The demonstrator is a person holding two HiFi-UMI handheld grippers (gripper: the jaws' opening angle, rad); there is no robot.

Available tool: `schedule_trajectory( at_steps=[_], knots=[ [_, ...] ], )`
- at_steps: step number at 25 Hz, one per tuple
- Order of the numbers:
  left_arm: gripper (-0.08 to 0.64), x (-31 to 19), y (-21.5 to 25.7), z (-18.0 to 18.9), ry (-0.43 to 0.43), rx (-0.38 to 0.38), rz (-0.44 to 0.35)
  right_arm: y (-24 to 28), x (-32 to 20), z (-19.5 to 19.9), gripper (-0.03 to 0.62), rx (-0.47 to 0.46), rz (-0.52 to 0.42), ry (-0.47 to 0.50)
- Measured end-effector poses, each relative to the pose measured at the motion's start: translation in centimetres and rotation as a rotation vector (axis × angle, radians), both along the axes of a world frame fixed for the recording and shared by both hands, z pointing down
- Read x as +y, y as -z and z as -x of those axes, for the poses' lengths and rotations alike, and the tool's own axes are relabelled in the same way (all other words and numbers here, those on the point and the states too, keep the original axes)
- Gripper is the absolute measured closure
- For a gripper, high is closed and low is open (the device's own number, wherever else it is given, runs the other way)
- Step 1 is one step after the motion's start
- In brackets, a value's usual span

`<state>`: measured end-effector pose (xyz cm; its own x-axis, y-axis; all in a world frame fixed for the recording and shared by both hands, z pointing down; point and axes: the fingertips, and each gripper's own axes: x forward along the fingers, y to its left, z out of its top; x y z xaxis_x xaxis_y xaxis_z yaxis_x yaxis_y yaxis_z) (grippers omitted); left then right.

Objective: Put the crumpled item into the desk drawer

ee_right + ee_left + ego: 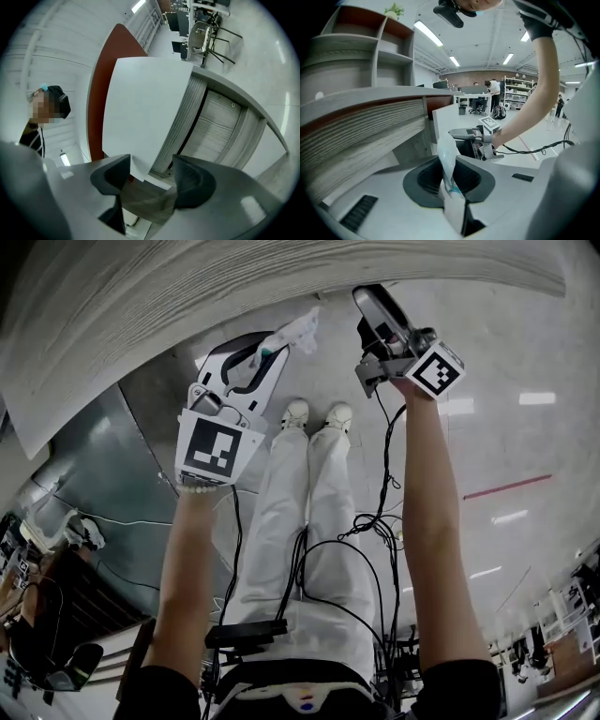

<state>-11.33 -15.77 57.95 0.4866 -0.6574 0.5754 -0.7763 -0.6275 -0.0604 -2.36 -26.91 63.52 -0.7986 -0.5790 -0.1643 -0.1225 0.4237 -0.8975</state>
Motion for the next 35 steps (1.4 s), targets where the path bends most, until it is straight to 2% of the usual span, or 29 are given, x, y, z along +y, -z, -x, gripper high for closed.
schedule_trajectory(
  at_steps=[3, 7, 10, 15, 22, 27, 35],
  knots=[
    [0.511, 0.3, 0.0, -0.7, -0.003, -0.005, 0.0, 0.2, 0.2, -0.8, 0.307, -0.041, -0.007, -0.02],
    [0.511, 0.3, -0.4, -1.0, -0.006, -0.01, -0.002, 2.0, -0.1, -1.6, 0.308, -0.184, -0.058, -0.072],
    [0.511, 0.6, -0.7, -1.6, -0.017, -0.012, -0.001, 1.9, -0.1, -2.2, 0.308, -0.236, -0.064, -0.104],
    [0.51, 1.1, -1.3, -2.1, -0.028, -0.019, 0.004, 1.3, -0.1, -2.6, 0.338, -0.241, -0.064, -0.137],
    [0.51, 1.1, -1.4, -1.0, -0.006, -0.026, 0.013, 1.1, 0.0, -2.8, 0.38, -0.251, -0.055, -0.134],
    [0.51, 1.0, -1.7, 0.0, 0.022, -0.033, 0.002, 0.3, 1.2, -3.4, 0.391, -0.267, -0.024, -0.111],
    [0.509, 1.6, -1.1, -0.6, 0.032, -0.03, -0.005, 0.4, 4.0, -5.1, 0.394, -0.236, -0.015, -0.083]
  ],
)
